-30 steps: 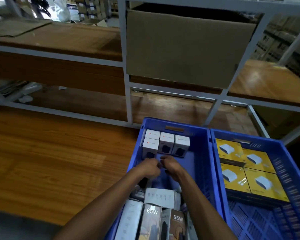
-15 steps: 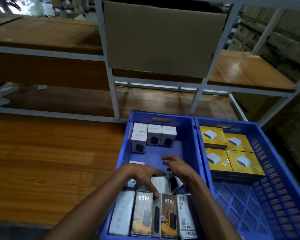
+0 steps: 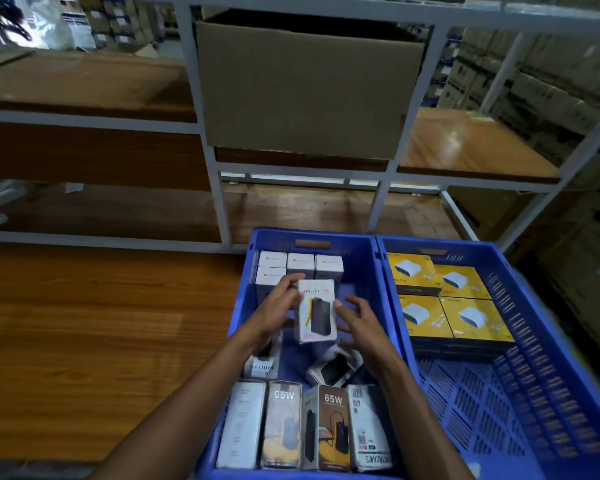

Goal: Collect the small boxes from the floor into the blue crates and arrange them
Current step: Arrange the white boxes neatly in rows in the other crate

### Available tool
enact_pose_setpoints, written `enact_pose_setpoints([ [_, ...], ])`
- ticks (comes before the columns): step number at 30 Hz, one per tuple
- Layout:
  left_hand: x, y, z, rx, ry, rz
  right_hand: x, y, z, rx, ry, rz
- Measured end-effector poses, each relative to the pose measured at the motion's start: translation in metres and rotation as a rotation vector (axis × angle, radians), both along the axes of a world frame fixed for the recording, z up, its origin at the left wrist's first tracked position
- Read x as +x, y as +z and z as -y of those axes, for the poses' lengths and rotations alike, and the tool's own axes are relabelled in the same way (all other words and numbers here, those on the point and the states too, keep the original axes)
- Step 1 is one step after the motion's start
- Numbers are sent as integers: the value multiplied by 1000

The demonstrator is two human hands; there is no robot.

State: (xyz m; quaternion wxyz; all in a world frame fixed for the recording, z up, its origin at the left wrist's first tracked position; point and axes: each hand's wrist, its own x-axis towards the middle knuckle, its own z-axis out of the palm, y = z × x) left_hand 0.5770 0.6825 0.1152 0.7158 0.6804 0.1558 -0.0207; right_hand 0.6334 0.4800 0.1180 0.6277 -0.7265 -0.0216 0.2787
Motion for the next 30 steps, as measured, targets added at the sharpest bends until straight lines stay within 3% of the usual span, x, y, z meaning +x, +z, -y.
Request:
enact_pose_setpoints([
  [6, -3, 1, 1, -71, 13, 49, -6, -4, -1, 52, 89, 21],
  [12, 3, -5, -7, 26, 59, 64, 3, 2, 0, 79, 35, 108],
  [18, 8, -5, -12, 336, -31, 179, 26, -5, 0, -107, 220, 185],
  [23, 26, -7, -17, 703, -93, 273, 44, -18, -26, -161, 156, 236],
  [30, 50, -14, -31, 886, -67, 253, 64, -51, -64, -160, 59, 272],
])
